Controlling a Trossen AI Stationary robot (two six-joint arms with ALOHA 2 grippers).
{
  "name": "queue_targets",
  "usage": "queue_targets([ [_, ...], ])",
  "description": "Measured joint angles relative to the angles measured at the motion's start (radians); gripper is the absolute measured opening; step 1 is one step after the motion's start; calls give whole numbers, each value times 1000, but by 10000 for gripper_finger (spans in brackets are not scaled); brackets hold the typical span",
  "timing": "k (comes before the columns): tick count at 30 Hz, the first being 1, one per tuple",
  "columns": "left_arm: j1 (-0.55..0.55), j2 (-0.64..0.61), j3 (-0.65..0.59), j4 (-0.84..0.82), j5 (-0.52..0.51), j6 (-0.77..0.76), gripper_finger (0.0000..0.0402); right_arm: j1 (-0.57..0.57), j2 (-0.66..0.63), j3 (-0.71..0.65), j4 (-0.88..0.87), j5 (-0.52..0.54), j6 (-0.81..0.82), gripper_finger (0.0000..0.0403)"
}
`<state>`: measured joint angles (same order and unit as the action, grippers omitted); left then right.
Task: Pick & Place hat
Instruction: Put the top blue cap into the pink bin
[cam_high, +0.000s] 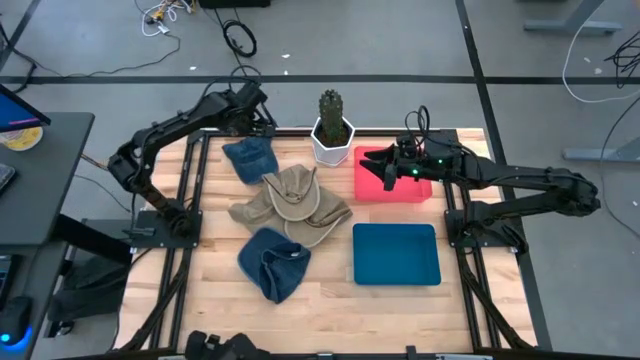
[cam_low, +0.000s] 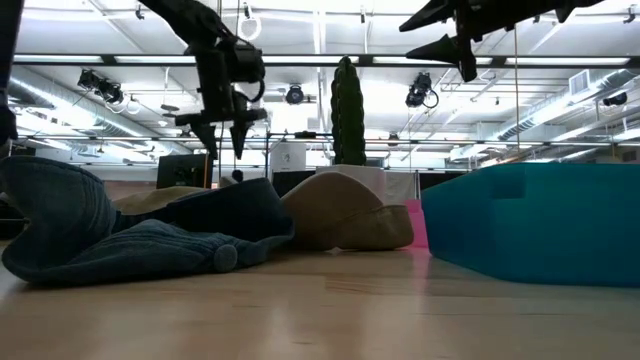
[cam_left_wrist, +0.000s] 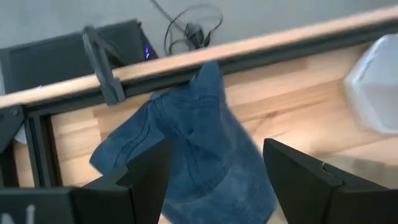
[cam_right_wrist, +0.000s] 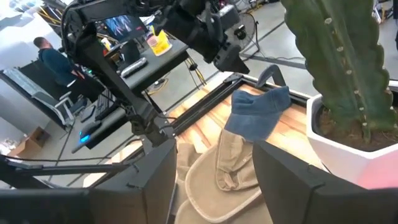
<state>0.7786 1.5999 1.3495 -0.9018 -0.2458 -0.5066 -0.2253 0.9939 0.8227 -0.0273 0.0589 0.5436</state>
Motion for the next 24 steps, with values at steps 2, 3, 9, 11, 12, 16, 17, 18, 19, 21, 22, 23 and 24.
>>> queue_targets([
  [2,0,27,0,-4,0,0,257,0,0,0,4,0,1,215],
  [3,0,41,0,-8,4,0,257,0,0,0,10,0,0,215],
  [9,-1,131,0,-8,10,0,257,0,0,0,18,0,-1,215],
  [11,-2,160,0,-7,10,1,257,0,0,0,26,0,-1,215],
  [12,-2,174,0,-7,11,1,257,0,0,0,29,0,-1,215],
  [16,-2,222,0,2,13,1,257,0,0,0,35,0,-1,215],
  [17,-2,233,0,5,14,2,257,0,0,0,35,0,-1,215],
  [18,-2,242,0,9,14,2,257,0,0,0,35,0,-1,215],
  [19,-2,249,0,13,14,2,257,0,0,0,35,0,-1,215],
  [21,-2,254,0,16,14,2,255,0,0,0,35,0,-1,215],
  [22,-3,255,0,24,14,2,252,0,0,0,35,0,-1,215],
  [23,-2,257,0,31,14,3,246,0,0,0,35,0,-1,215],
  [24,-3,259,0,34,14,5,239,0,0,0,35,0,-1,215],
])
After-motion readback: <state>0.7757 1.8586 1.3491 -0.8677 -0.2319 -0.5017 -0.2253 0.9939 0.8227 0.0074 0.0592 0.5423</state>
